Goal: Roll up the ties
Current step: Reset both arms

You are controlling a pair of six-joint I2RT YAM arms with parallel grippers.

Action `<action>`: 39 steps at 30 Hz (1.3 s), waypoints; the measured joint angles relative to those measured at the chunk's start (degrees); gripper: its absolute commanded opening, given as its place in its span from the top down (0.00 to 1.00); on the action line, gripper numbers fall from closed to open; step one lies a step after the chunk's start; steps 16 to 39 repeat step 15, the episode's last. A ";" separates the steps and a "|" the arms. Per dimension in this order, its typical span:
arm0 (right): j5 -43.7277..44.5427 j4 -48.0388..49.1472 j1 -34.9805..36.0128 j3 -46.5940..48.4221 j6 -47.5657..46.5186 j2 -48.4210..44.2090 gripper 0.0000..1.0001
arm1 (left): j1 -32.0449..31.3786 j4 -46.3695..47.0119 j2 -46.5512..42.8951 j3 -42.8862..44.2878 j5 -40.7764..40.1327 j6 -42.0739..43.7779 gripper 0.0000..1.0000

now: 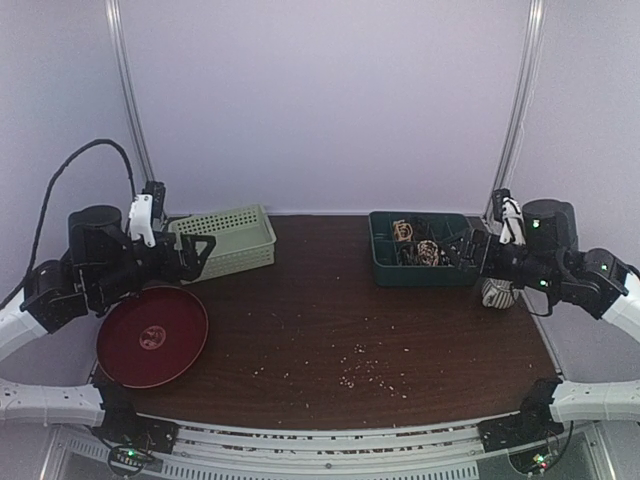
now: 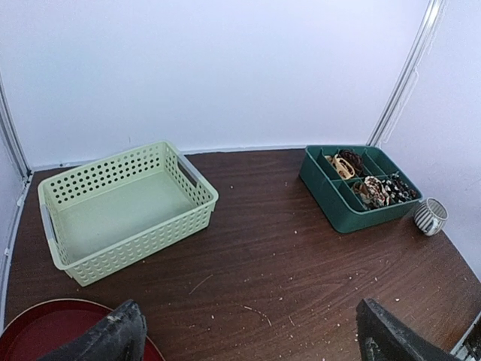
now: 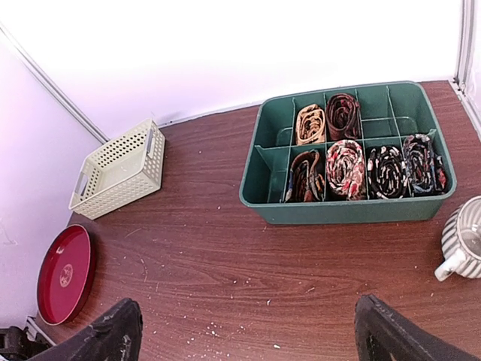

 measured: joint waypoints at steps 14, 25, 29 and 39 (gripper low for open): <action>-1.33 0.83 0.00 -2.51 3.39 -2.73 0.00 | 0.00 4.04 -1.25 -5.51 1.99 -3.30 0.02; -1.33 0.90 0.00 -2.64 3.45 -2.86 0.00 | 0.00 4.37 -1.25 -5.51 1.99 -3.34 0.02; -1.33 0.90 0.00 -2.64 3.45 -2.86 0.00 | 0.00 4.37 -1.25 -5.51 1.99 -3.34 0.02; -1.33 0.90 0.00 -2.64 3.45 -2.86 0.00 | 0.00 4.37 -1.25 -5.51 1.99 -3.34 0.02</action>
